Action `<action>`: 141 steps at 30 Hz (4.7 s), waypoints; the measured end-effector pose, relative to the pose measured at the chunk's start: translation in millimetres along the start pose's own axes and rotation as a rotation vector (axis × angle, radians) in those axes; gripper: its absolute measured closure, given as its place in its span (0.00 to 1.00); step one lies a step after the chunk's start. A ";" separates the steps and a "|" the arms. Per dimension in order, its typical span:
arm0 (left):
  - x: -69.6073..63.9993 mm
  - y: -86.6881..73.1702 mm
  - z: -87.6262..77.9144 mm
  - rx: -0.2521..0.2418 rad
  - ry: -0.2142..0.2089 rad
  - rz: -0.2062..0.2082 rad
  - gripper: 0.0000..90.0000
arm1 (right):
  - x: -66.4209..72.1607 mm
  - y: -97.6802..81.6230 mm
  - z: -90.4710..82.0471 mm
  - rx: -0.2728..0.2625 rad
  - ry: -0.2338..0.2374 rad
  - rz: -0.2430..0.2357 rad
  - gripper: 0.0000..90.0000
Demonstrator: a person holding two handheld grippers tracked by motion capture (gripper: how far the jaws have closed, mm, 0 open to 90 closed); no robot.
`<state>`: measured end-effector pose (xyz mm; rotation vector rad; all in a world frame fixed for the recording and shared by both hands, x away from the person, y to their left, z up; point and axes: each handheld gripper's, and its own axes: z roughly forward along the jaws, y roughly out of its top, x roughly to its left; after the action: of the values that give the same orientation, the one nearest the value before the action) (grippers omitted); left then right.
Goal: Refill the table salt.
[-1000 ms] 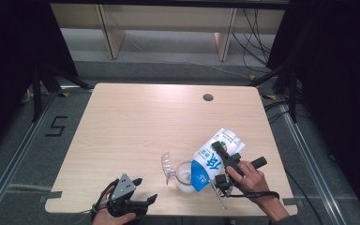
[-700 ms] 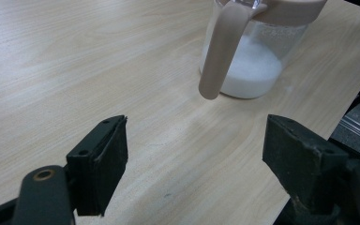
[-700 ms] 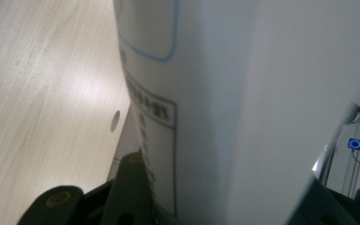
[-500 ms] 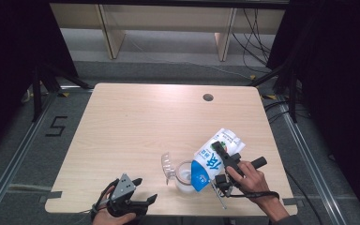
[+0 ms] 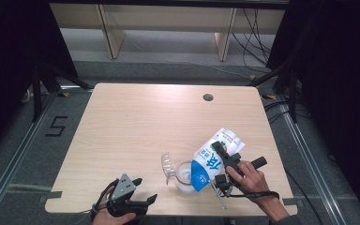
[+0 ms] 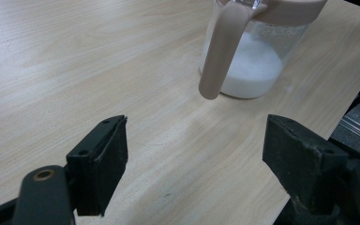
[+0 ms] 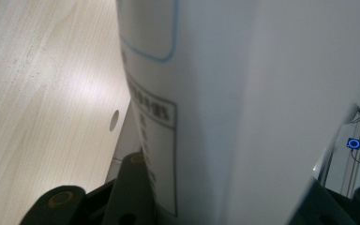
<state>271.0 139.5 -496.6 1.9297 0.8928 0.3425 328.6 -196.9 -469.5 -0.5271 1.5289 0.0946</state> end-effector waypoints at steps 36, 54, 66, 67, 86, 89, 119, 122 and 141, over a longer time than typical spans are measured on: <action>0.0 -0.1 0.0 0.000 0.001 0.001 0.25 | 2.9 0.4 0.4 -0.003 -0.019 0.023 0.77; -0.1 0.0 -0.1 0.002 0.001 0.000 0.25 | 0.0 1.0 0.0 -0.005 0.001 -0.001 0.78; -0.3 0.0 -0.4 0.002 0.004 -0.002 0.25 | 3.2 0.9 -0.3 0.006 0.023 0.036 0.79; -0.1 -0.1 0.0 -0.001 0.001 -0.001 0.25 | 2.5 0.9 -0.1 0.002 0.019 0.029 0.79; -0.2 0.1 -0.2 0.002 0.002 0.000 0.25 | 3.6 0.6 -0.1 0.001 0.017 0.039 0.80; -0.2 0.1 -0.2 0.002 0.002 0.001 0.25 | -0.3 1.2 -0.3 0.001 0.007 -0.004 0.80; -1.2 -0.6 0.8 -0.004 0.001 -0.024 0.25 | 0.9 0.9 0.5 -0.015 -0.005 0.012 0.81; -0.9 -0.5 0.6 -0.001 0.002 -0.020 0.25 | 2.1 1.1 0.2 -0.001 0.021 0.031 0.82; -0.4 -0.3 0.3 -0.002 0.002 -0.008 0.25 | 3.1 1.9 0.9 -0.003 0.060 0.087 0.83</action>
<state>270.8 139.1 -497.0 1.9237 0.9005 0.3408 328.9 -195.7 -473.0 -0.4692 1.6108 0.1489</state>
